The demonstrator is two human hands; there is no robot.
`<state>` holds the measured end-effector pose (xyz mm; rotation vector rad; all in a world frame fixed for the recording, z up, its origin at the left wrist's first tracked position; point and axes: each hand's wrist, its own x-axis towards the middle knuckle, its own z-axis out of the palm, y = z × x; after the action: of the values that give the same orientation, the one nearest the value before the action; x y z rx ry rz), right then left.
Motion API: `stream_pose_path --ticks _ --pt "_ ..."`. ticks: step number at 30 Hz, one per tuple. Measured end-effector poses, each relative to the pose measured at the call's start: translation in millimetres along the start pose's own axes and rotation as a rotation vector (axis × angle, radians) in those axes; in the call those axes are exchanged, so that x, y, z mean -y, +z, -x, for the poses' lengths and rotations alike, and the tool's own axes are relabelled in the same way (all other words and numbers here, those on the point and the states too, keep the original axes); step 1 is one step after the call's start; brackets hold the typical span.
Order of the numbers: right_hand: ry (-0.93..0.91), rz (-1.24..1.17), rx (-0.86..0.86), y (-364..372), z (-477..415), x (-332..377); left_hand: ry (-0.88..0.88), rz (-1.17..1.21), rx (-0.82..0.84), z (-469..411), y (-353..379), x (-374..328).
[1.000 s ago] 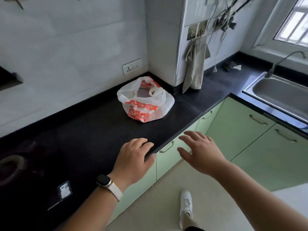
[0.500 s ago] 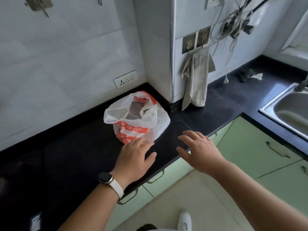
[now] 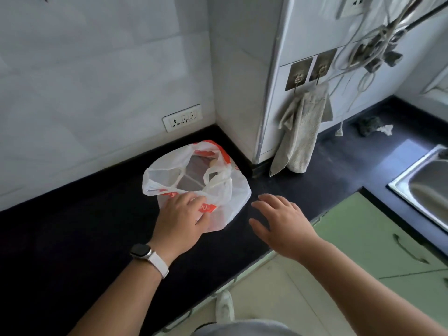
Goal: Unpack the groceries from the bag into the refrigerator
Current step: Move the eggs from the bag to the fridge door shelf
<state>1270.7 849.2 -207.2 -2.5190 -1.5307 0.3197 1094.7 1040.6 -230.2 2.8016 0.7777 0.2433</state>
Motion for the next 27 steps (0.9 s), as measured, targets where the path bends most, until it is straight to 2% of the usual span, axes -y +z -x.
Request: stream_pose_path --ticks 5,11,15,21,25,27 --pt "0.014 0.044 0.022 1 -40 13 -0.006 0.037 -0.008 -33 2 32" --pt "-0.001 0.014 0.079 19 -66 34 0.015 0.069 0.068 -54 15 60" --pt "-0.047 -0.057 0.088 29 -95 45 0.003 0.180 0.108 -84 25 81" --pt "-0.216 -0.214 0.071 63 -154 69 -0.091 0.318 0.095 -127 43 109" --pt "-0.209 -0.331 0.070 94 -187 77 -0.106 0.374 0.143 -138 60 120" --pt "-0.173 -0.335 0.106 104 -201 74 -0.175 0.436 0.130 -147 68 124"
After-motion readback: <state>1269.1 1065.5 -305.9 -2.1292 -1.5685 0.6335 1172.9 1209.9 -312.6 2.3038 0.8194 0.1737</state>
